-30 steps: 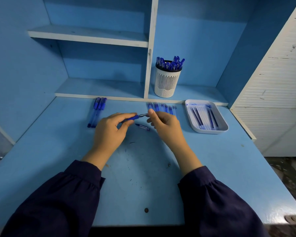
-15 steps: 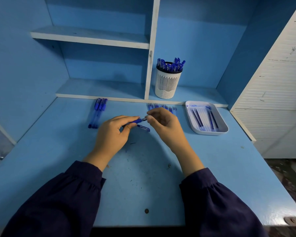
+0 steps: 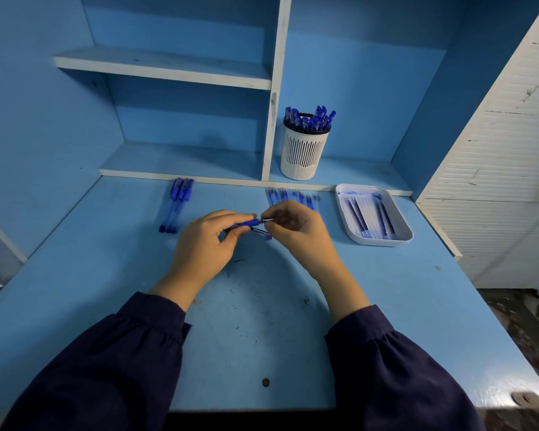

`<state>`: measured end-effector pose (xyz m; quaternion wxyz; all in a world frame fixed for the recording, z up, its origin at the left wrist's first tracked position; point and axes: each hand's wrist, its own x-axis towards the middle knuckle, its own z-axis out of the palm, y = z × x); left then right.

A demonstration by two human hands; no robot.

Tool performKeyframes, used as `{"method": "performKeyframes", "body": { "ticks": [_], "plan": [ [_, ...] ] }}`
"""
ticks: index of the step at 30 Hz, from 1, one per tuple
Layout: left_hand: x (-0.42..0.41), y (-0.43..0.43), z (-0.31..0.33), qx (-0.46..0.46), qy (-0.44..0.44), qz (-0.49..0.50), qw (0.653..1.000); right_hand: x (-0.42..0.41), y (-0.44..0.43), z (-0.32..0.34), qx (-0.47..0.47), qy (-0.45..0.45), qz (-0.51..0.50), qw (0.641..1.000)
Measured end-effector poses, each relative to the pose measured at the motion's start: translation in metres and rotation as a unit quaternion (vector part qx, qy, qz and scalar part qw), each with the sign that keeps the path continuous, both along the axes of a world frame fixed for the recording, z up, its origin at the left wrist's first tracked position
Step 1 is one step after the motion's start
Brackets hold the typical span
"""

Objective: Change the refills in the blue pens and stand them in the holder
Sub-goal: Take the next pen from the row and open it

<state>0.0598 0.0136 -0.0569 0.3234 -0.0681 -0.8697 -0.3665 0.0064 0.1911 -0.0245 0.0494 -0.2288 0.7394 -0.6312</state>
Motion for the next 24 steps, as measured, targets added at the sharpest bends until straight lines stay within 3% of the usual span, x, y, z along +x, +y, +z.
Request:
{"method": "performKeyframes", "body": {
  "ticks": [6,9,24],
  "plan": [
    [0.000,0.000,0.000,-0.006,-0.007,0.000,1.000,0.000,0.000,-0.001,0.037,0.017,-0.007,0.999],
    [0.000,0.000,0.000,-0.006,-0.005,-0.004,1.000,0.001,0.002,0.002,-0.026,-0.030,0.018,0.999],
    [0.002,0.000,0.002,0.016,-0.012,0.003,1.000,-0.005,0.012,0.007,-0.081,-0.078,-0.026,0.993]
  ]
}}
